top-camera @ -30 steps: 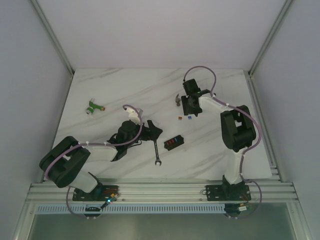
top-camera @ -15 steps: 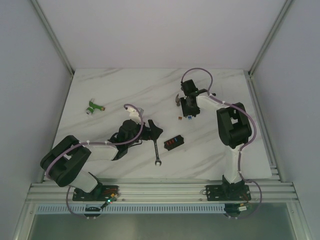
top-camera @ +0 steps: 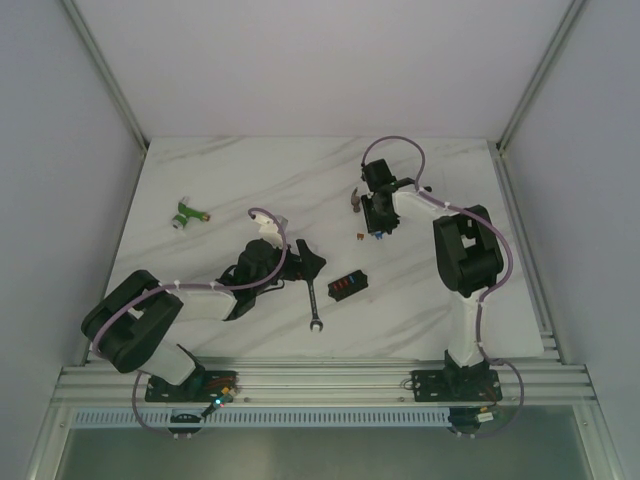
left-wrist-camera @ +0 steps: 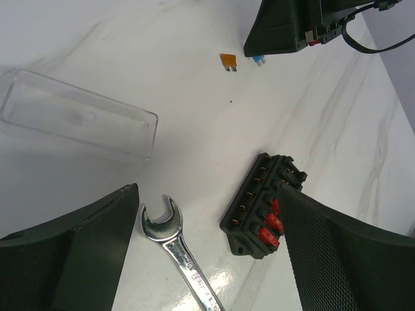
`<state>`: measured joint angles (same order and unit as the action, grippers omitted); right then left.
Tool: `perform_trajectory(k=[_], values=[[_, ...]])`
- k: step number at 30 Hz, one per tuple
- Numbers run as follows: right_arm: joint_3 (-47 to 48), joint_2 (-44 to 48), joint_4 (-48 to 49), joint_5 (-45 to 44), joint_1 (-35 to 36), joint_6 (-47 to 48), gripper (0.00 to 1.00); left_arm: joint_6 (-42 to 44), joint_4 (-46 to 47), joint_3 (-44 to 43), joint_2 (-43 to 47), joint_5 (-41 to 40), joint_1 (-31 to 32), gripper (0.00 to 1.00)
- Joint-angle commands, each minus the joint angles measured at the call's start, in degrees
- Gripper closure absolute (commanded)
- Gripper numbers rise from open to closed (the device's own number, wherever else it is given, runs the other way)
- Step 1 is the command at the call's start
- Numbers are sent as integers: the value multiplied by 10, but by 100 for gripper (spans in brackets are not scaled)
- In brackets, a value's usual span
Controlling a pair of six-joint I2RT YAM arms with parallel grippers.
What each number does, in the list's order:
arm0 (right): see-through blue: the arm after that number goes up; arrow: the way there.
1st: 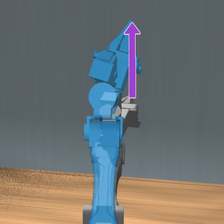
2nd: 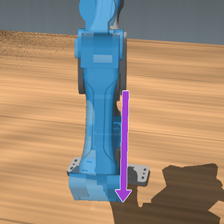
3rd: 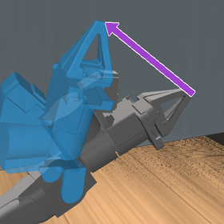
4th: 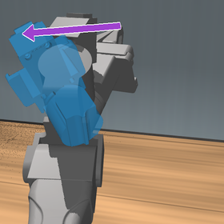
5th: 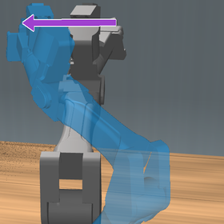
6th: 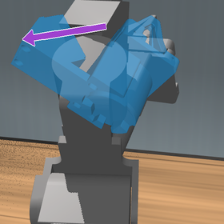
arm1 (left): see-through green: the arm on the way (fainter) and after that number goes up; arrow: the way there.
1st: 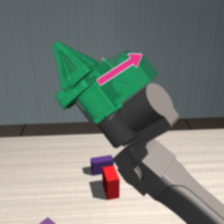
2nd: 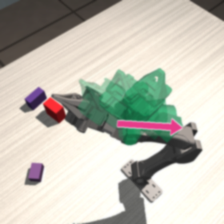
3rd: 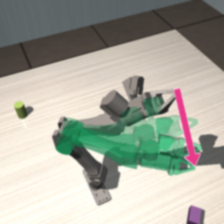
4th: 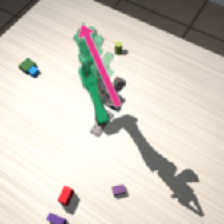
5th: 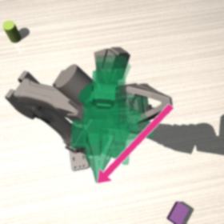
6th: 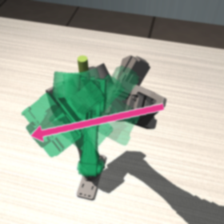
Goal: Snap on the fuse box
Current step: Pick up the fuse from the center of the board.
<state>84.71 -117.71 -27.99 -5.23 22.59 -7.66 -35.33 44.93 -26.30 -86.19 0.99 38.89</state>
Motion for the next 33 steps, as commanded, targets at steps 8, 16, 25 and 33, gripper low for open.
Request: perform_trajectory(k=[8,16,25,33], values=[[-19,3,-35,12,-3,18,61,5,4,-11,-2,12,-4,5],[-12,-9,-48,45,-9,42,62,5,5,-11,-2,16,-4,5],[-13,-12,-52,48,-14,46,74,8,16,-12,-6,32,-4,7],[-35,47,-16,53,-11,9,79,8,31,-18,-8,48,-3,8]])
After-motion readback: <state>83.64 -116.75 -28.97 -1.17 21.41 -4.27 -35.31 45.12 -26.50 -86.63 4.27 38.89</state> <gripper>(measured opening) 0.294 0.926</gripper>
